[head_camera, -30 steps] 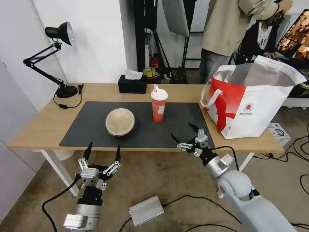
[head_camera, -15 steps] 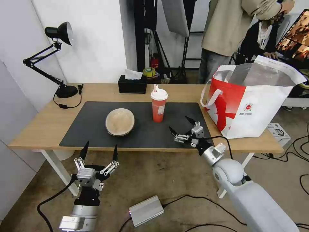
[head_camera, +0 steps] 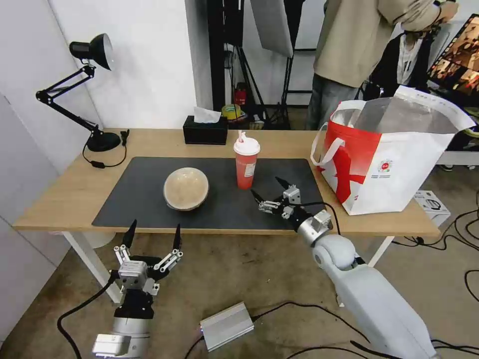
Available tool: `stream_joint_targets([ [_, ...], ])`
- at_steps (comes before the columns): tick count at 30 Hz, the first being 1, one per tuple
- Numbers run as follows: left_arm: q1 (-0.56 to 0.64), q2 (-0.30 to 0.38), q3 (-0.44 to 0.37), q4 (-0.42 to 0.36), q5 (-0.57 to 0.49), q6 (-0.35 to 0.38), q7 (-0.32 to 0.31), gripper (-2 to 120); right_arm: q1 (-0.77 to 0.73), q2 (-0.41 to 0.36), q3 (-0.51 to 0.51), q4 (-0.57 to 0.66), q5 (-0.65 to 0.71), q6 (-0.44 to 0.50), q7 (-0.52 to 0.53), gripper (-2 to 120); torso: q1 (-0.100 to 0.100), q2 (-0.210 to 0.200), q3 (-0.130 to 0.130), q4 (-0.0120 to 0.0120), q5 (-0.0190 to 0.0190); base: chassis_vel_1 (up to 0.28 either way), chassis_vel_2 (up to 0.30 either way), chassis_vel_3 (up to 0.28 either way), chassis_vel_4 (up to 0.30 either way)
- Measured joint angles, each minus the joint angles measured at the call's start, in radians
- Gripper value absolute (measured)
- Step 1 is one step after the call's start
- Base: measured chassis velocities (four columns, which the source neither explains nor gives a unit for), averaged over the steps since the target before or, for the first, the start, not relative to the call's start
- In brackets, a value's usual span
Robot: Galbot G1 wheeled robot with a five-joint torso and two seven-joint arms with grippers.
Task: Pick up the trash from the table and place it into the takeout bag.
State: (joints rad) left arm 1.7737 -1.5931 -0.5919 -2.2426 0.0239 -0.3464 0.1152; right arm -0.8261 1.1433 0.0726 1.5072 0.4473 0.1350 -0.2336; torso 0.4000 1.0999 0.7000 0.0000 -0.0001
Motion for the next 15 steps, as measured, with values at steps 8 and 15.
stream_joint_targets([
  [8,-0.007,0.0,-0.001,0.009,-0.003,0.0,-0.001,100,0.049,0.037,-0.029,-0.052,-0.002,-0.001,0.0,100,0.0,0.0,0.0,0.0,0.0001,0.0,0.0,0.0,0.0],
  [15,-0.02,0.0,0.003,0.019,-0.004,0.005,-0.001,100,0.103,0.061,-0.045,-0.111,-0.003,-0.001,-0.003,100,0.0,0.0,0.0,0.0,0.0,0.0,0.0,0.0,0.0],
])
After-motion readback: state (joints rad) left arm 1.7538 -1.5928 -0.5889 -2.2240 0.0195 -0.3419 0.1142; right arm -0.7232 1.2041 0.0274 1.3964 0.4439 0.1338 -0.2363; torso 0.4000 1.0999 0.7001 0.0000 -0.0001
